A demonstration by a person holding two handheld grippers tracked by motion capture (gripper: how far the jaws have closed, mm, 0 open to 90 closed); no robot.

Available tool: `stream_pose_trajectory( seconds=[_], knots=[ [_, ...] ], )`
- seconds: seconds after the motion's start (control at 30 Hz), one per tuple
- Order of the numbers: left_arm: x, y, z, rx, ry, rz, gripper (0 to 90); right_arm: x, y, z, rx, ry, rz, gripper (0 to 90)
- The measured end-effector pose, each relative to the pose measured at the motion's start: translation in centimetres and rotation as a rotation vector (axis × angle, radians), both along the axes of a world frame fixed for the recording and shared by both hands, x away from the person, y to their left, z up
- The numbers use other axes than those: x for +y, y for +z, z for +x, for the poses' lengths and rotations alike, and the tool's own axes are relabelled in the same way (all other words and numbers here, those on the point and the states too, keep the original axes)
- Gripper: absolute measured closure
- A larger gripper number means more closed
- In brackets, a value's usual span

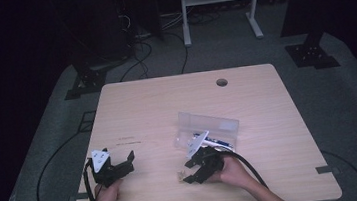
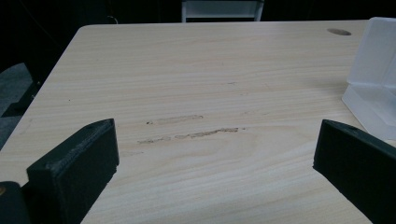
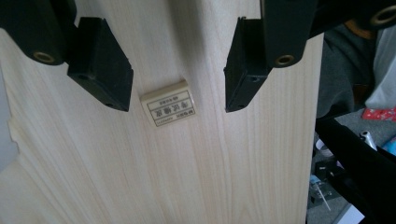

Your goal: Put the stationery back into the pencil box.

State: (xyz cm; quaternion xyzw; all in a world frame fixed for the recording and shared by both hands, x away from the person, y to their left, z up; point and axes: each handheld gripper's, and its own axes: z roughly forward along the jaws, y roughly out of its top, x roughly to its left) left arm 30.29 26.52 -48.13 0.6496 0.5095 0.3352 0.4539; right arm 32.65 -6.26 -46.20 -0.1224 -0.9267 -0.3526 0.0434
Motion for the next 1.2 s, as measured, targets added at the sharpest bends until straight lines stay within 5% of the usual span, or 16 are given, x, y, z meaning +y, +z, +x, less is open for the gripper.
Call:
stream_pose_trajectory(
  seconds=[0.7, 0.97, 1.2],
  knots=[
    [0.0, 0.0, 0.0, -0.002, -0.001, -0.004, 0.0, 2.8, -1.2, 0.3, -0.045, 0.008, -0.043, 42.7],
    [0.0, 0.0, 0.0, -0.003, -0.001, -0.005, 0.0, 3.2, -1.5, 0.2, -0.072, 0.032, -0.073, 54.8],
    [0.0, 0.0, 0.0, -0.002, -0.001, -0.004, 0.0, 3.2, -1.4, 0.2, -0.068, 0.047, -0.067, 56.5]
  ],
)
